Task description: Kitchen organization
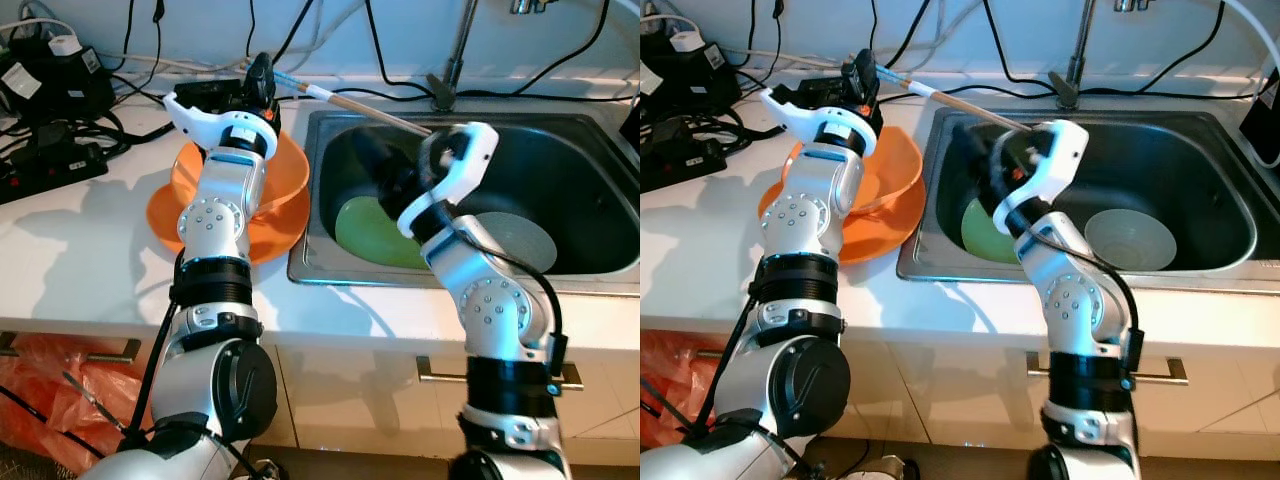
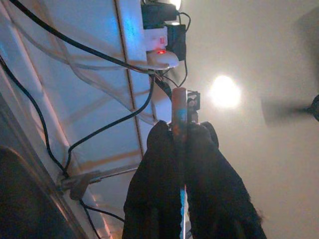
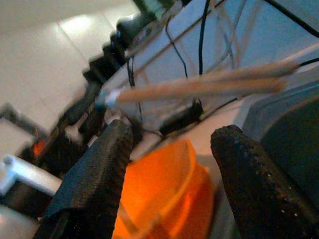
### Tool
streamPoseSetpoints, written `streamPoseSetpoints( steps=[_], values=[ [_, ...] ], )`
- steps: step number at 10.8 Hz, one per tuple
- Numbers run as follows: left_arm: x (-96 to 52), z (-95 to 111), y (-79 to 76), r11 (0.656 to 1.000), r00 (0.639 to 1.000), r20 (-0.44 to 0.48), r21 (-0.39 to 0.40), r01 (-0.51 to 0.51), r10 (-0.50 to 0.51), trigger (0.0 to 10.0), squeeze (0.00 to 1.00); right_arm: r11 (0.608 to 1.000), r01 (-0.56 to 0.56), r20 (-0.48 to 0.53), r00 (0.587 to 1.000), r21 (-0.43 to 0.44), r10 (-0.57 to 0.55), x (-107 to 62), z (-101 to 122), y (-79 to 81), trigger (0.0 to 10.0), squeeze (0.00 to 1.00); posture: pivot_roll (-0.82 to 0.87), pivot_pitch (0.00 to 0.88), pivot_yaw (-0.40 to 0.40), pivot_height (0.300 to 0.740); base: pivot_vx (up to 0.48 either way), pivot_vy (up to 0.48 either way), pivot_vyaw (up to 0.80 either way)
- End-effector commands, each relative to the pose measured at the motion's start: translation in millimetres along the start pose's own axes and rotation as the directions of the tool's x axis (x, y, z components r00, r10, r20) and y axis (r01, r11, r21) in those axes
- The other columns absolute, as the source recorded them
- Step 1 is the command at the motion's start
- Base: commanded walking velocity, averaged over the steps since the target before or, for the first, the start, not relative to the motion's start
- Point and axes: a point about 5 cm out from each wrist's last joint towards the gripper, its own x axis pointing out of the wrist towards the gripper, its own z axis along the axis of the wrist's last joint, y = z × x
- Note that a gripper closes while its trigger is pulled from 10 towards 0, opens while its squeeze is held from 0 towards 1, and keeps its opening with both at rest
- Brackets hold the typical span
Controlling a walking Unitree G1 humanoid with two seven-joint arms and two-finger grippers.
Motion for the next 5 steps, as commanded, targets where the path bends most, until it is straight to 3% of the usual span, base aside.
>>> streamPoseSetpoints(
  steps=[1, 5],
  values=[
    [-8.7, -35.2, 11.3, 0.996, 0.997, -0.068, -0.072, -0.046, 0.041, 0.0, 0.00, 0.996, -0.027, 0.081, 0.997, 0.086, 0.020, 6.2, 9.1, 4.5, 10.0, 0.00, 0.06, 0.054, 0.074, 0.740, 0.000, 0.000, 0.00],
    [-16.7, -51.0, 19.2, 0.993, 0.991, -0.112, -0.079, -0.085, 0.076, 0.0, 0.00, 0.975, -0.033, 0.179, 0.984, 0.219, -0.007, 15.2, 15.8, 1.3, 10.0, 0.00, 0.06, 0.063, 0.073, 0.740, 0.000, 0.000, 0.00]
  ],
)
